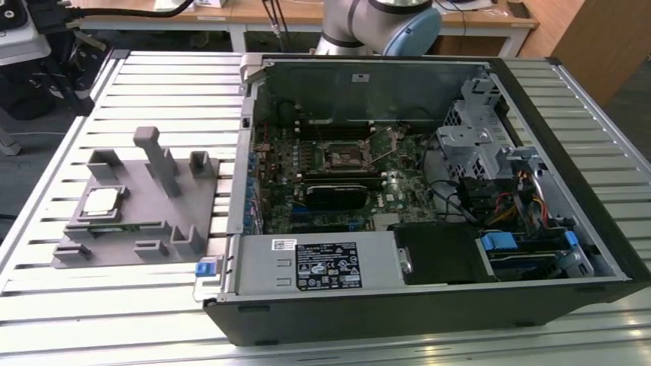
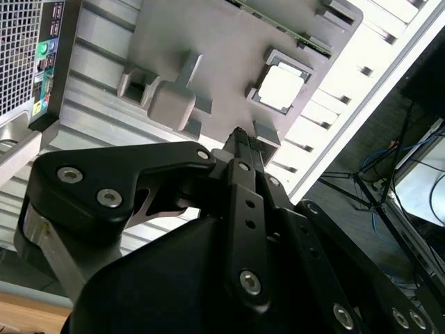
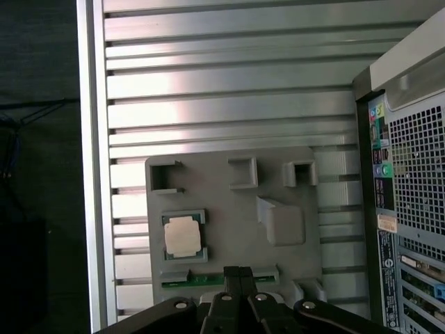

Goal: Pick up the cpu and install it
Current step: 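Reach for the cpu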

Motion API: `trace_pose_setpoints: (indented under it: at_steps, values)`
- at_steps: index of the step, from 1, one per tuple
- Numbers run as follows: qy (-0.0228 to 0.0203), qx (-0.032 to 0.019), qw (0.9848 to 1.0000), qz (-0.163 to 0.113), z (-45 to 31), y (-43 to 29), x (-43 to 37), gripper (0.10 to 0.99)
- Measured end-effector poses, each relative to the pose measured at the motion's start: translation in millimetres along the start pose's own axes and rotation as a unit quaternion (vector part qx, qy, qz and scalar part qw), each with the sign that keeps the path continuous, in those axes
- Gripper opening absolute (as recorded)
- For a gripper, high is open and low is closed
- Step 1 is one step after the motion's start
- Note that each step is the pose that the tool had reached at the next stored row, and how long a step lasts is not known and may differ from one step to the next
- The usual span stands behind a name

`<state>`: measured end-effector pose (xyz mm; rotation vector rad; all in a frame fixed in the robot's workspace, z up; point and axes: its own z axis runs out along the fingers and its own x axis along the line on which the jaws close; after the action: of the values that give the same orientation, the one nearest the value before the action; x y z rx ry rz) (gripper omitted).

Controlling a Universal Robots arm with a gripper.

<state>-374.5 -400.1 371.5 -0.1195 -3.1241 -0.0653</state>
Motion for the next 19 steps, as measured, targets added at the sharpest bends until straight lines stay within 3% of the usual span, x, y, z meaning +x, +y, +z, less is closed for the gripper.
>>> trace_pose_setpoints:
  at_steps: [6,19]
  values:
    - [-0.0001,-0.0001,1.0,0.0,4.6,-4.4,10.5,0.106]
    - [0.0002,0.0,1.0,0.0,10.5,-7.8,47.3,0.106]
